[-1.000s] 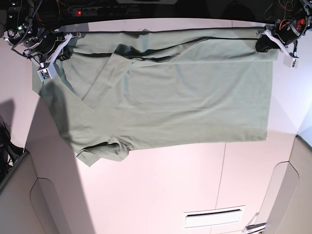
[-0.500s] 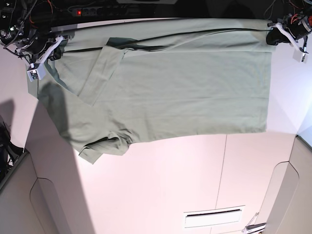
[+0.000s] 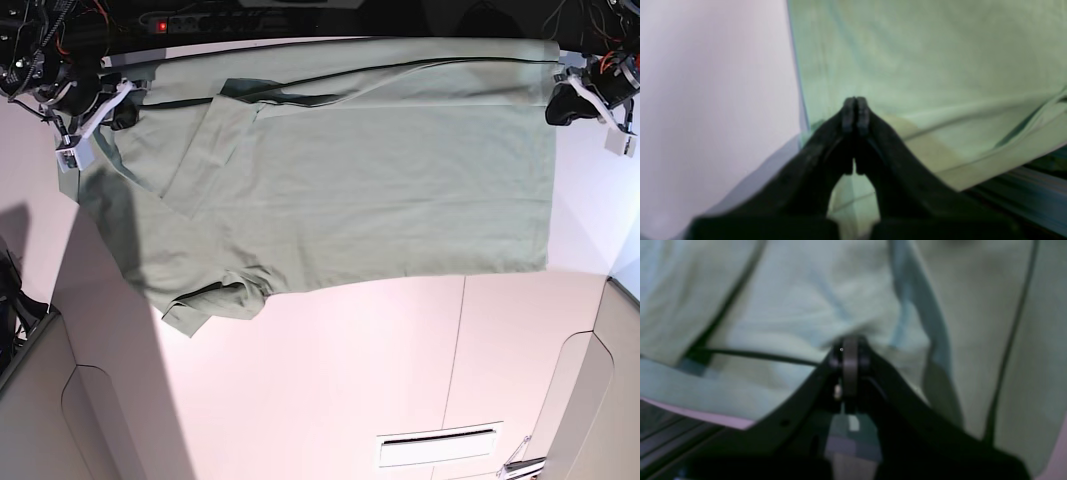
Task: Fold the T-shirt properly
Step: 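Drag the shirt with both grippers toward the robot's base, then release the shirt and move the right gripper to the hem corner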
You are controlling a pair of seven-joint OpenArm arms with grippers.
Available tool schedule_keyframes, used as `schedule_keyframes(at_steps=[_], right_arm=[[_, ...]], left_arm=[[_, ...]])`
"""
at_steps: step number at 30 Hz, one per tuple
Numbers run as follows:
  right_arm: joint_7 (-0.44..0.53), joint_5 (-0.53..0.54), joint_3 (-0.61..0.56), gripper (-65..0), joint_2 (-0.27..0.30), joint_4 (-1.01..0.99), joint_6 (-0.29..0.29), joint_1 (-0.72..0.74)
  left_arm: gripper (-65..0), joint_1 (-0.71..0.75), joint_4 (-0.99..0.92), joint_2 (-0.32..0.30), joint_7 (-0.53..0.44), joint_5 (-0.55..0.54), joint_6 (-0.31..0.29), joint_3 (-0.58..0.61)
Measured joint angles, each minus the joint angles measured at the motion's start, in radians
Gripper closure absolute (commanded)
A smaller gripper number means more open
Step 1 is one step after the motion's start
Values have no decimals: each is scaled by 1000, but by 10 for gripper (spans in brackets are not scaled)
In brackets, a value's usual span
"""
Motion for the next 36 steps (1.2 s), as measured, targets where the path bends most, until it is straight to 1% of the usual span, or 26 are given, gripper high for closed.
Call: schedule_keyframes(at_steps=[2,5,10,12,14,15,16,17,18,19,21,22,23,27,29,30,34,36], right_arm=[[-11,-1,0,0,0,32,0,0],[-12,2,0,0,0,97,0,1],[-11,-17,0,0,0,214,0,20],[2,-65,0,0,0,231,2,65],[42,-126,0,0,0,232,5,121],[66,-161,0,-75,0,232,5,148],[86,-197,0,-198,0,231,5,175],[112,-234,0,-302,0,231,5,199],[153,-266,0,-374,2,229,2,220],[203,-288,0,-404,8,220,1,238],[259,-298,0,-406,31,192,-3,279],[272,-302,-1,-406,43,167,-20,307],[274,-313,0,-406,54,132,-23,341],[275,-303,0,-405,103,-88,-23,480],[272,-236,0,-405,120,-238,-23,549],[261,-195,0,-405,127,-320,-13,587],[175,-21,-1,-405,138,-674,119,753],[159,64,-2,-405,138,-835,156,819]], left_arm=[[0,-10,0,0,3,-2,0,0],[0,-7,0,-8,5,-53,0,0],[0,-8,44,-33,7,-53,0,0],[0,-8,68,-39,7,-53,-16,0],[0,-8,85,-39,7,-52,-16,0],[0,-8,91,-39,7,-53,-16,0],[0,-8,93,-37,8,-53,-16,0],[0,-8,93,-37,7,-53,-16,0],[0,-8,94,-37,8,-53,-16,0],[0,-8,93,-37,8,-53,-16,0],[0,-8,93,-37,8,-51,-16,0],[0,-8,93,-37,7,-52,-16,0],[0,-7,94,-37,7,-53,-16,0],[0,-8,93,-37,7,-52,-16,0],[0,-8,94,-38,7,-53,-18,0],[0,-8,93,-39,7,-53,-18,0],[0,-8,93,-37,-13,-53,-19,0],[0,-8,93,-37,-13,-54,-19,0]])
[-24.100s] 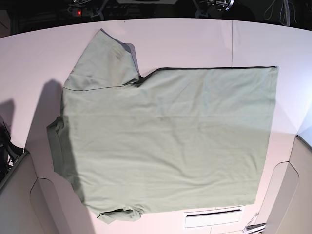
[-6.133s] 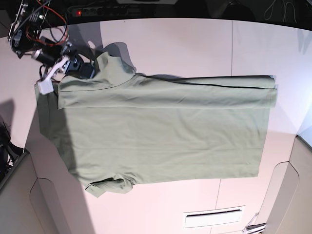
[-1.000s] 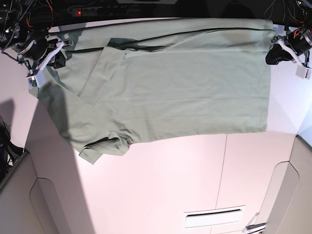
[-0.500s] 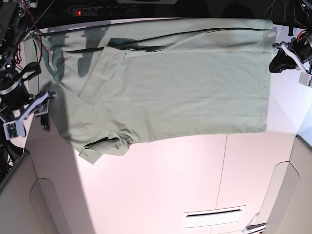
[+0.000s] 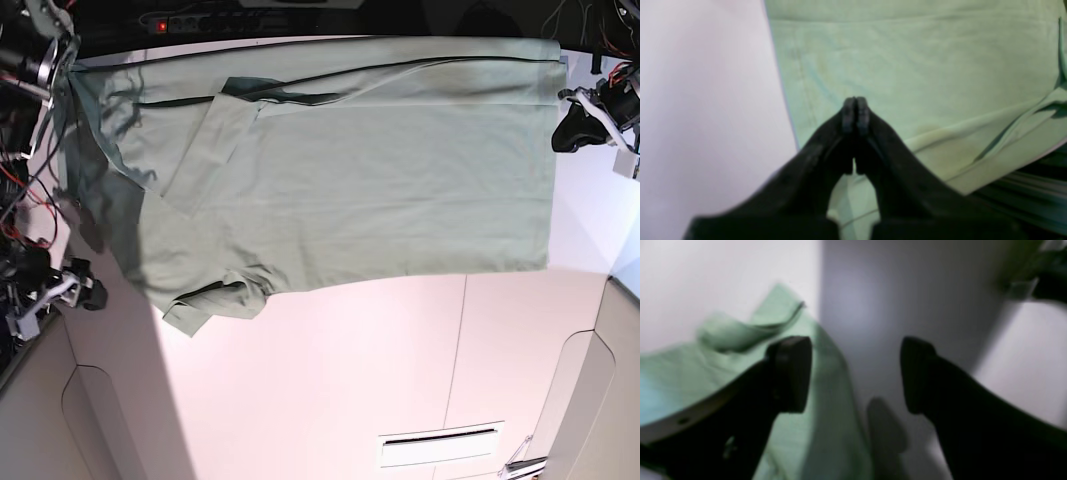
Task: Fold the T-shirt properly
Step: 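Release the shirt and move the right gripper to the hem corner, then move the left gripper to the other hem corner and grasp it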
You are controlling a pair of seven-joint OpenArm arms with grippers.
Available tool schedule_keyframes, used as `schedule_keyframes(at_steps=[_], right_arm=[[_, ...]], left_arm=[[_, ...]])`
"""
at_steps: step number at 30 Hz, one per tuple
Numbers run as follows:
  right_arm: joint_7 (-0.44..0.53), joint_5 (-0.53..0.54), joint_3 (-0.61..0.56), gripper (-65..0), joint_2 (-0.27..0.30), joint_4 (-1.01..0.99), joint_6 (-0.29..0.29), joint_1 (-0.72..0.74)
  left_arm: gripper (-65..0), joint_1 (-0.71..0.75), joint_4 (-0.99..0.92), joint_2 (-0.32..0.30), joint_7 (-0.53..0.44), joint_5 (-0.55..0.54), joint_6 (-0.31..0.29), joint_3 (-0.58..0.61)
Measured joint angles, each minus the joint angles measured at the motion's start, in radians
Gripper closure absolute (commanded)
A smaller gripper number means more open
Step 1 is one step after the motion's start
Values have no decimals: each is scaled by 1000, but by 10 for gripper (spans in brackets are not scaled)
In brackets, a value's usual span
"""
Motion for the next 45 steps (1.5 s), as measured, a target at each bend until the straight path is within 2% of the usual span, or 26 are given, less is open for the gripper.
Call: schedule_keyframes(at_steps=[2,5,15,21,23,28,35,38,39,42,44,45], right_arm=[[-3,37,-1,-405,-2,-133,2,46],[-8,35,-29,-405,-2,-259,2,82],[24,63,-238,-404,1,-269,10,95],[30,67,-269,-398,0,-268,11,97],[30,67,-269,-317,1,-268,10,97],[14,60,-272,0,-2,-269,5,90],[15,60,-272,0,-2,-269,2,90],[15,61,-273,0,-3,-269,2,90],[15,62,-272,0,-2,-269,2,90],[15,61,-272,0,-3,-269,2,90],[15,63,-273,0,-2,-269,2,90],[15,63,-273,0,-2,-269,2,90]], left_arm=[[0,0,0,0,1,0,0,0],[0,0,0,0,1,1,0,0],[0,0,0,0,1,1,0,0],[0,0,0,0,1,1,0,0],[0,0,0,0,1,1,0,0],[0,0,0,0,1,1,0,0],[0,-53,0,0,-3,2,0,0],[0,-109,0,1,-45,12,0,0],[-23,-130,0,1,-61,20,0,0],[-143,-200,0,1,-88,57,0,0],[-183,-251,-1,1,-92,85,0,0],[-183,-276,-3,1,-97,88,0,0]])
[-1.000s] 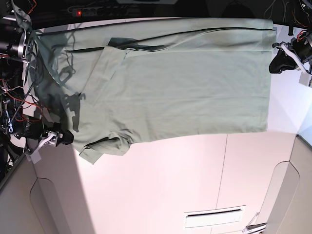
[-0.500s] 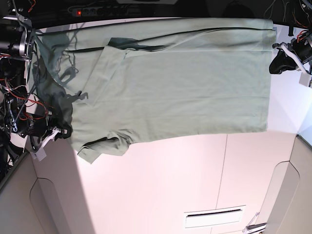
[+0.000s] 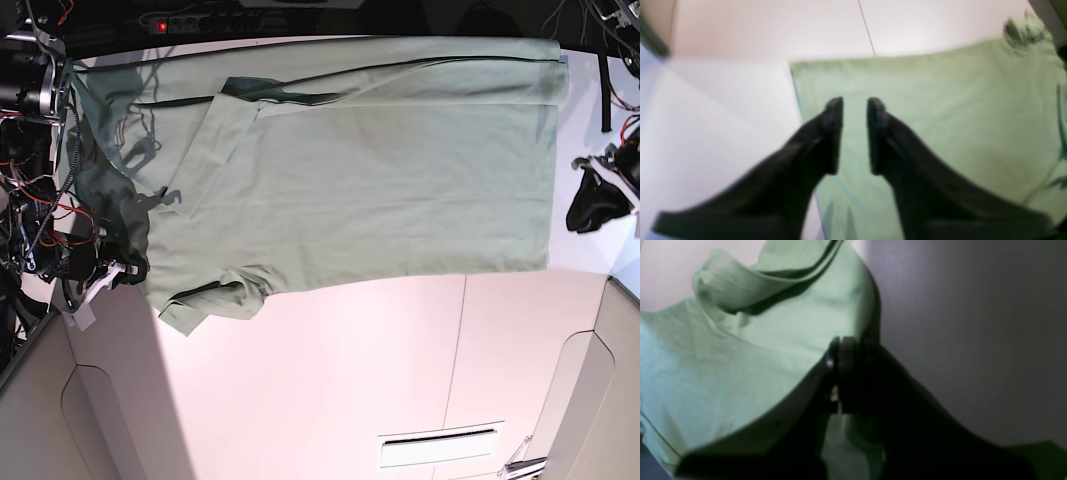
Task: Fold the T-shirt properly
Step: 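Move the left gripper to the other hem corner and grasp it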
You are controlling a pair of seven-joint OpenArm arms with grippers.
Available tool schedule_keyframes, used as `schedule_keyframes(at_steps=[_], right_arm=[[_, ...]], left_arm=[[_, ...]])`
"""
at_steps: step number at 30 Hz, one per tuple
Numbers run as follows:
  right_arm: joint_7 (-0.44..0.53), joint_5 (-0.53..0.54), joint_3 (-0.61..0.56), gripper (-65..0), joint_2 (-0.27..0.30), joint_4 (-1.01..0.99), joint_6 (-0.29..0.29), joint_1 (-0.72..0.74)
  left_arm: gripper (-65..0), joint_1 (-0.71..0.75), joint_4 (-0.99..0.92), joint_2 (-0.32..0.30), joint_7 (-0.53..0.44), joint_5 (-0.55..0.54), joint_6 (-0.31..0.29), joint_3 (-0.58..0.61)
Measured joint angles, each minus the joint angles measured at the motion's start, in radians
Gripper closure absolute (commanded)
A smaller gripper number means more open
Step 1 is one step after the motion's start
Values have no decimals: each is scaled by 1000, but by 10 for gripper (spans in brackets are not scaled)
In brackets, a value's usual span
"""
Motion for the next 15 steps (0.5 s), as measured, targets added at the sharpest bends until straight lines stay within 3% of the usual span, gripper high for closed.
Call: schedule_keyframes(at_steps=[6,10,15], right_arm=[[0,0,0,0,0,0,0,0],[0,0,0,0,0,0,0,0],[0,0,0,0,0,0,0,0]], left_arm=[[-186,-120,-99,-1,-69,126,57,56],[-320,-183,-254,-1,-88,223,61,172],[-330,-253,-451,2,-201,343,83,323]])
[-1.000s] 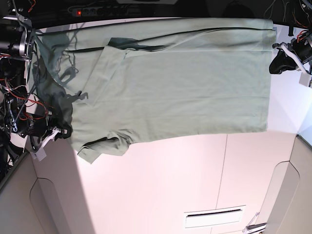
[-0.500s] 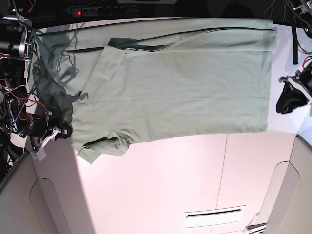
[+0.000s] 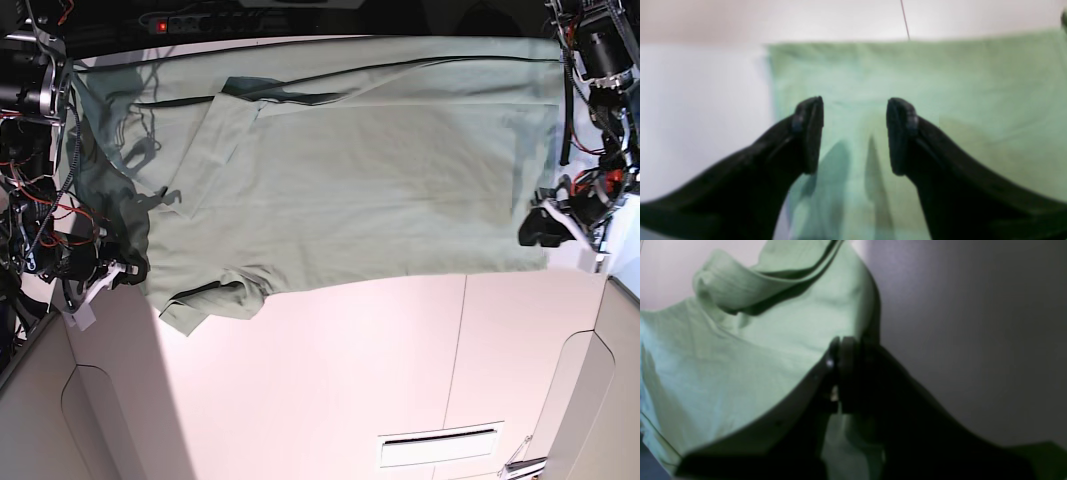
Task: Fold the T-shirt properly
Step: 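Move the left gripper to the other hem corner and grasp it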
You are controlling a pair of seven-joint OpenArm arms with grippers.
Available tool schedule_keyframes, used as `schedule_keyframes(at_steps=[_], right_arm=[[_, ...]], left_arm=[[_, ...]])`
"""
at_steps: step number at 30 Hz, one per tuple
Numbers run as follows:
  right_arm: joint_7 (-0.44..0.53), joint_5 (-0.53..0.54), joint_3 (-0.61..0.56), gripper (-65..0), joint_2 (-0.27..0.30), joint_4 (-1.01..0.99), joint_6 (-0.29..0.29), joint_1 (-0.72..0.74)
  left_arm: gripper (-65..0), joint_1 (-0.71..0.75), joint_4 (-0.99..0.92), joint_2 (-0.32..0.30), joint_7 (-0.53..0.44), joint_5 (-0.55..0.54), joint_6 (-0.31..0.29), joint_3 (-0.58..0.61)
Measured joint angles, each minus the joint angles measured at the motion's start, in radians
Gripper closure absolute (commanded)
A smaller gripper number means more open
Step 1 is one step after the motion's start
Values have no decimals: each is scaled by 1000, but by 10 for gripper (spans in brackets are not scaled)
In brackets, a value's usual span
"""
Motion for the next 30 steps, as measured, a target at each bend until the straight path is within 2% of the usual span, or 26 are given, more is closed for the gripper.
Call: schedule_keyframes(at_steps=[5,13,18,23,30], right_arm=[[0,0,0,0,0,0,0,0],[0,-1,0,0,0,0,0,0],[0,0,0,0,0,0,0,0],[0,0,0,0,0,0,0,0],[0,-1,0,0,0,0,0,0]], left_arm=[[-330,-106,-119,-1,-69,172,111,37],[-329,-163,-135,-87,-72,174,179,35],[-329,-163,-208,-86,-77,130,180,36],[-329,-167,-323,-89,-129,78,175,35],[-329,-169,-346,-89,-100,-42,111,35]])
